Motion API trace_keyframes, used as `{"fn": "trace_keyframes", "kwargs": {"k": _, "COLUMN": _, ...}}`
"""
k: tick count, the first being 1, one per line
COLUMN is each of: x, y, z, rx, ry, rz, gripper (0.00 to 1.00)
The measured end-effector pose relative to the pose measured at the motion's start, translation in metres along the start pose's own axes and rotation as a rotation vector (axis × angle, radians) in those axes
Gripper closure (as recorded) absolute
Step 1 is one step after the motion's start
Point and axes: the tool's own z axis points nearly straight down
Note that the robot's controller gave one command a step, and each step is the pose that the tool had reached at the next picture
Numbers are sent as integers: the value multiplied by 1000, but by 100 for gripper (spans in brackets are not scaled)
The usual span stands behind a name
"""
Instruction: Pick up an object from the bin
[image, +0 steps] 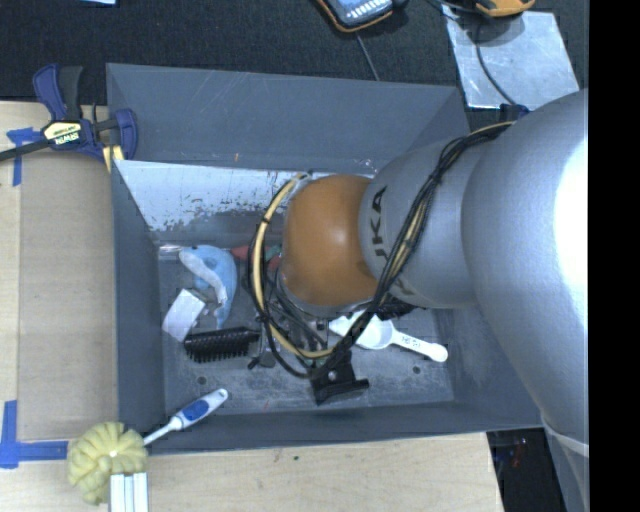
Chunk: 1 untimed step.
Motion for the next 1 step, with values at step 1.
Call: {"fn": "trace_keyframes", "kwargs": {"k": 1, "x": -1, "y": 0, "z": -18, "rx": -1, "ry": -2, "rz": 0, "gripper": 100}}
